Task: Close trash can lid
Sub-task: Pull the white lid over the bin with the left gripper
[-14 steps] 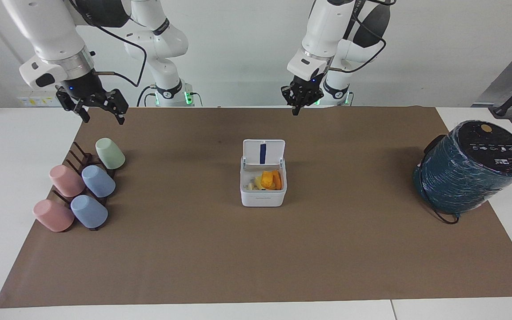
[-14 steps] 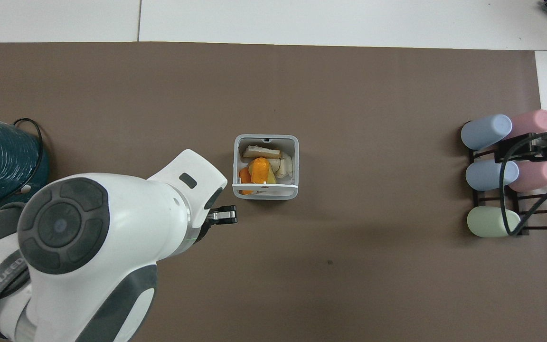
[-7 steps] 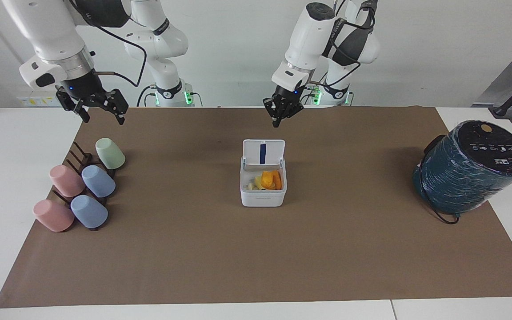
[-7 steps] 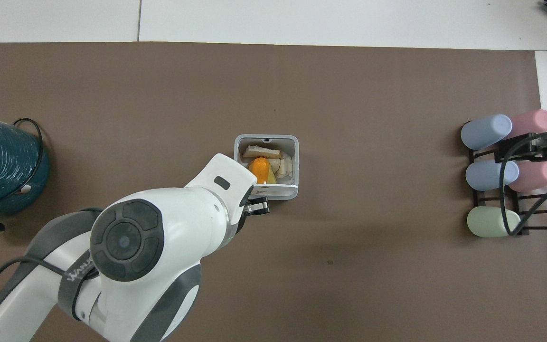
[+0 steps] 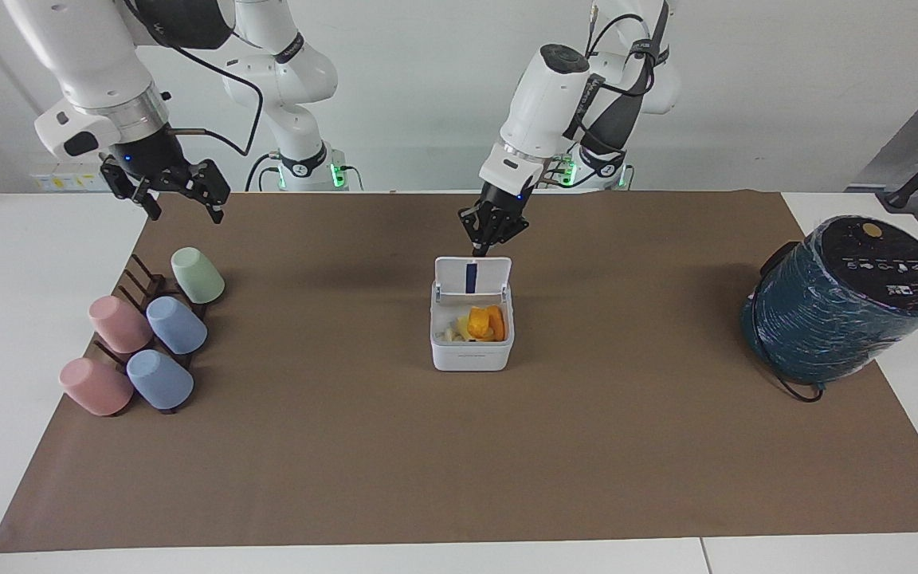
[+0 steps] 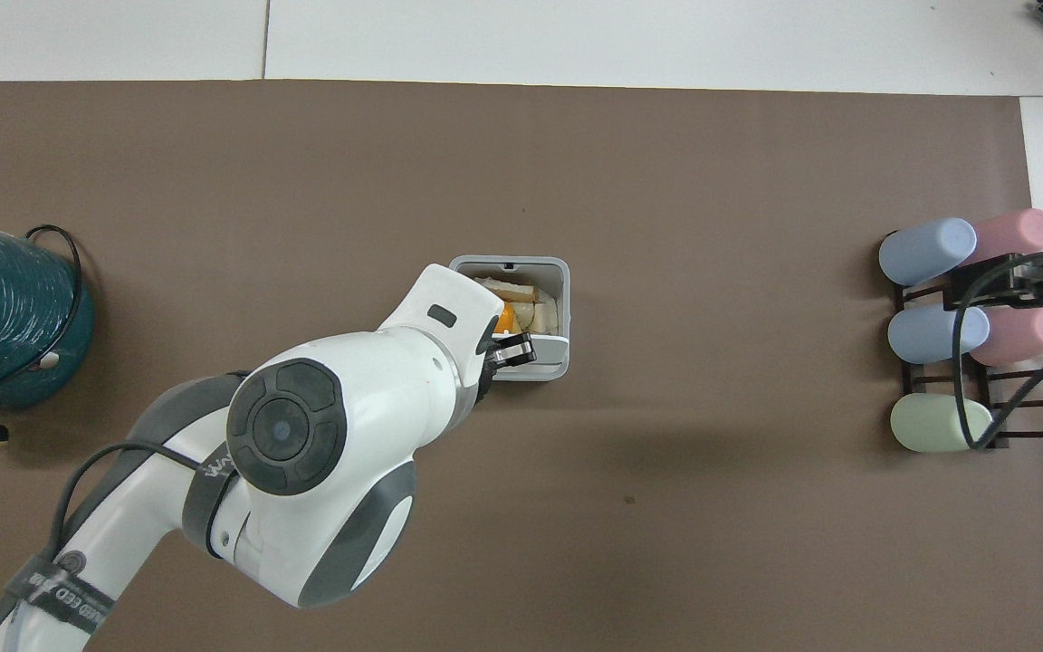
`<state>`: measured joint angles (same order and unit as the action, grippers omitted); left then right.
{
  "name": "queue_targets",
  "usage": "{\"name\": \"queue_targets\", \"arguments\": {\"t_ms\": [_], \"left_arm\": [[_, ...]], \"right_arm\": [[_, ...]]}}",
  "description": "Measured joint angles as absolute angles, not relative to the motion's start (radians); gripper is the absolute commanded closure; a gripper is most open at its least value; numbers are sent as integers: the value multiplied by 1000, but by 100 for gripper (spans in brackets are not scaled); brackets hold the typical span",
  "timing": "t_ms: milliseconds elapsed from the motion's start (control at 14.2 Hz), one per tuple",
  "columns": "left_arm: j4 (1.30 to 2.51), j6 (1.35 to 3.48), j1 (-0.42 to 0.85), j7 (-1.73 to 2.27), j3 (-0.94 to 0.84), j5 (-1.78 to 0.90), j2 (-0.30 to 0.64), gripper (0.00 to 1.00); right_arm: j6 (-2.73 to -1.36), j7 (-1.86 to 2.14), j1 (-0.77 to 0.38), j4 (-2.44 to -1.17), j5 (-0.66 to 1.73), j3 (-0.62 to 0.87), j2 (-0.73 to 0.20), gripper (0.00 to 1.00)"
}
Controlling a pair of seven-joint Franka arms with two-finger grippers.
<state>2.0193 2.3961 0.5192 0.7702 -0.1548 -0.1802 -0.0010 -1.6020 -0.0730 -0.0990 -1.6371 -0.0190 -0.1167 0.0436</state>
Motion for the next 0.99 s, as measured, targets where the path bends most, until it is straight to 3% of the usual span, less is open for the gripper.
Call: {"name": "queue_targets", "arguments": {"t_ms": [986], "left_arm": [[2019,2640,484,802,-139,-181,112,100]], "right_arm": [[-1602,-73,-99,-1637,-19,-117,44,0]]}}
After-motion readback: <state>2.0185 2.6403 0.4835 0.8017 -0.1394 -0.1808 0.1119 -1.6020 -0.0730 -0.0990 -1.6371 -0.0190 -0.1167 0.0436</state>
